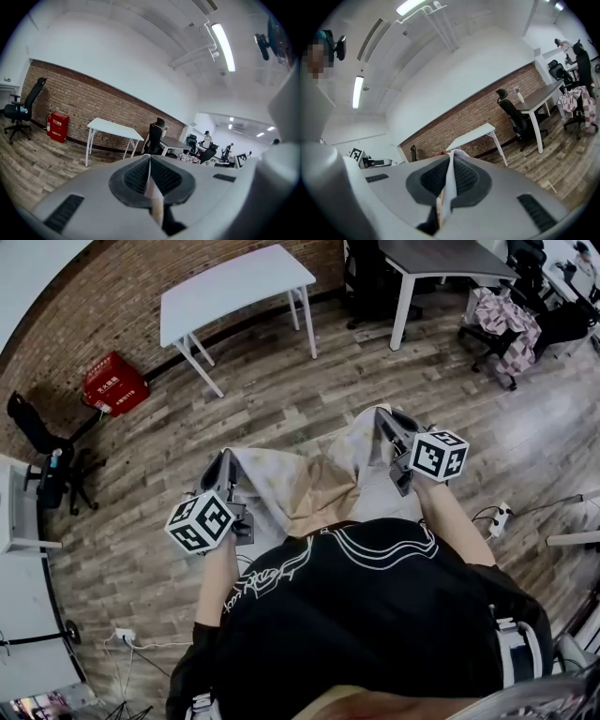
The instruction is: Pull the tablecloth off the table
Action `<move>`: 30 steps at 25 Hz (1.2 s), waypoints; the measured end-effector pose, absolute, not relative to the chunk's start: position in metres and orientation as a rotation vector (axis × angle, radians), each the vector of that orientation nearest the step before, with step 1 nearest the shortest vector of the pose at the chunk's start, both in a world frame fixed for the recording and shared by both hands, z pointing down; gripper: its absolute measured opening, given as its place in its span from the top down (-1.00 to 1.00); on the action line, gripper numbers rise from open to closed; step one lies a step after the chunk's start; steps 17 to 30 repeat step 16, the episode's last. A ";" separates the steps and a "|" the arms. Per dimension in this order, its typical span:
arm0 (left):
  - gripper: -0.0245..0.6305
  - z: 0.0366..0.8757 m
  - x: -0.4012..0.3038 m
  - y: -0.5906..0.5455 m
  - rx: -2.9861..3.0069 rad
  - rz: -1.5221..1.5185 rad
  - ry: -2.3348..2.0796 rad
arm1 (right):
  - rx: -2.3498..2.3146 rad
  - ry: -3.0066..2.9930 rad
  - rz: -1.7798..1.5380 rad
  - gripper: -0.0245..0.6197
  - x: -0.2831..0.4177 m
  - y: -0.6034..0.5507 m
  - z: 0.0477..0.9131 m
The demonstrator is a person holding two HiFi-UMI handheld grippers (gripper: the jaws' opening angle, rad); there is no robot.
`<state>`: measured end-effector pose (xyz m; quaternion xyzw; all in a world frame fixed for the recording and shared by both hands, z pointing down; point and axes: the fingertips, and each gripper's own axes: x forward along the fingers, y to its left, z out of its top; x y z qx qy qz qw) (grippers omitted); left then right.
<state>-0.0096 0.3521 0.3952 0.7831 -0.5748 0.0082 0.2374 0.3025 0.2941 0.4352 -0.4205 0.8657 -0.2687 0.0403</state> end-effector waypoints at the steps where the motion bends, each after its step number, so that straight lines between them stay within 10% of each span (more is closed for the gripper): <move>1: 0.90 0.393 -0.009 0.352 2.148 0.020 -1.579 | -1.288 2.652 -0.815 0.93 0.304 0.295 0.433; 30: 0.90 0.376 0.002 0.361 2.212 0.045 -1.562 | -1.295 2.643 -0.777 0.93 0.311 0.310 0.420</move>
